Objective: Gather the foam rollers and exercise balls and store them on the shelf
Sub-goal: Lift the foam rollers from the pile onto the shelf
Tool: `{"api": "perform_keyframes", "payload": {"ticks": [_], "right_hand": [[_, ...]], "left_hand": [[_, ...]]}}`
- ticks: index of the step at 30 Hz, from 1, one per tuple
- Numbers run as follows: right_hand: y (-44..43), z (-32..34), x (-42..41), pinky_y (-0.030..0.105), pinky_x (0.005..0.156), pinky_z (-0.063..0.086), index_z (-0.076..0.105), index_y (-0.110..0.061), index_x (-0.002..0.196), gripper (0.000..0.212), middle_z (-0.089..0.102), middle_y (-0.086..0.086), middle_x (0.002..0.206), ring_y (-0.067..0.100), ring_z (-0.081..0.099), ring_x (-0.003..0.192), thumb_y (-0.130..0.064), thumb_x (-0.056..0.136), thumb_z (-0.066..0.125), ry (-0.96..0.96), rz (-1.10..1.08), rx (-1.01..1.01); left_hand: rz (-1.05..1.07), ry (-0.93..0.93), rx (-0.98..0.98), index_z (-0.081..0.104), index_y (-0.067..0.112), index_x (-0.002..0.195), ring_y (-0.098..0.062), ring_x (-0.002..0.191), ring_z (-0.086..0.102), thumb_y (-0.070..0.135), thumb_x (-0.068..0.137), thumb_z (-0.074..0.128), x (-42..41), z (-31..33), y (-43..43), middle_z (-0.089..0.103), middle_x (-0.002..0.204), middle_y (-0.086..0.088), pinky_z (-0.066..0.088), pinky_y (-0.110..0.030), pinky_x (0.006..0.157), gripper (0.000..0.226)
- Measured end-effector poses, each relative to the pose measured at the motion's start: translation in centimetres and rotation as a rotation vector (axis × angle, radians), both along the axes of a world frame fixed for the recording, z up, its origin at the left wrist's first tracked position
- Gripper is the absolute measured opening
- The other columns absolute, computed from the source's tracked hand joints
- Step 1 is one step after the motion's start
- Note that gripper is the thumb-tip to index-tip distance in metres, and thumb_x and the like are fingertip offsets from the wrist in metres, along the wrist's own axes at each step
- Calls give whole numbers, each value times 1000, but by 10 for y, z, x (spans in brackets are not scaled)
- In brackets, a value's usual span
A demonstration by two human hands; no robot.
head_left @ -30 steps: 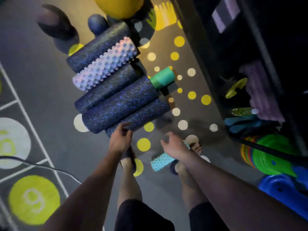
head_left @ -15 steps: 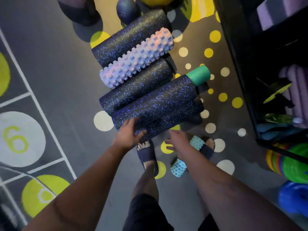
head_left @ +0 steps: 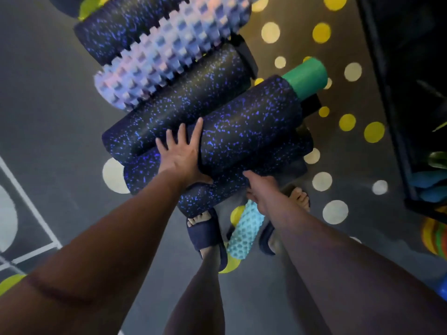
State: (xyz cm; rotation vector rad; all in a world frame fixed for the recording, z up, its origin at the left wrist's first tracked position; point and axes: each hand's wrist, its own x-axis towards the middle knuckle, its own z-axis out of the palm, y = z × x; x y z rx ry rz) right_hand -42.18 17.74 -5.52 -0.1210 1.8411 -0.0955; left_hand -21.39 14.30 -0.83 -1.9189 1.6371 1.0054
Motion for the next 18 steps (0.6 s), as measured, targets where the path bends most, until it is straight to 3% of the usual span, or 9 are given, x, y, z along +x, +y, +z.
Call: {"api": "perform_keyframes", "payload": {"ticks": [3, 5, 6, 8, 12, 15, 18], "right_hand": [[9, -46, 4, 29, 64, 52, 58, -14, 115, 60, 70, 5, 116, 20, 67, 89, -34, 69, 91, -51, -68, 6], [12, -60, 10, 37, 83, 54, 54, -17, 125, 82, 65, -4, 121, 17, 62, 100, -44, 60, 96, -70, -74, 36], [16, -68, 13, 41, 88, 54, 57, -18, 124, 81, 67, -4, 121, 18, 65, 102, -46, 59, 97, -101, -114, 25], [19, -69, 24, 44, 81, 59, 64, -17, 116, 61, 74, 2, 111, 21, 71, 94, -38, 66, 94, -149, -225, -47], [17, -47, 23, 41, 75, 63, 61, -10, 99, 69, 75, 14, 97, 18, 73, 75, -37, 48, 100, 54, -310, -181], [5, 11, 1, 46, 88, 59, 41, -15, 128, 127, 62, 9, 124, 26, 66, 104, -60, 23, 95, 217, -155, -179], [-15, 93, -25, 48, 102, 51, 30, -18, 139, 138, 55, 8, 136, 30, 57, 124, -65, 25, 92, 289, 82, -230]], "left_hand": [[-17, -3, -134, -17, 37, 157, -45, 143, 26, 78, 45, 84, 2, -21, 8, 17, 163, -15, 24, -66, 115, 156], [-25, 16, -181, -14, 36, 158, -45, 140, 30, 76, 46, 85, 9, -22, 8, 21, 161, -14, 28, -65, 112, 155], [-26, 33, -187, -13, 36, 159, -45, 139, 31, 76, 45, 85, 11, -24, 7, 22, 160, -13, 29, -65, 111, 155], [-18, 44, -194, -11, 37, 159, -45, 137, 33, 76, 44, 84, 15, -25, 7, 25, 159, -12, 31, -65, 110, 155], [64, 57, -186, -10, 37, 159, -43, 137, 35, 74, 42, 85, 4, 3, 16, 26, 158, -11, 32, -63, 110, 155], [238, 169, -181, -6, 37, 159, -41, 137, 37, 76, 40, 85, -4, 55, 27, 30, 157, -8, 35, -61, 111, 155], [389, 310, -204, 0, 32, 160, -35, 143, 36, 86, 36, 77, -6, 116, 38, 33, 159, -7, 32, -55, 118, 156]]}}
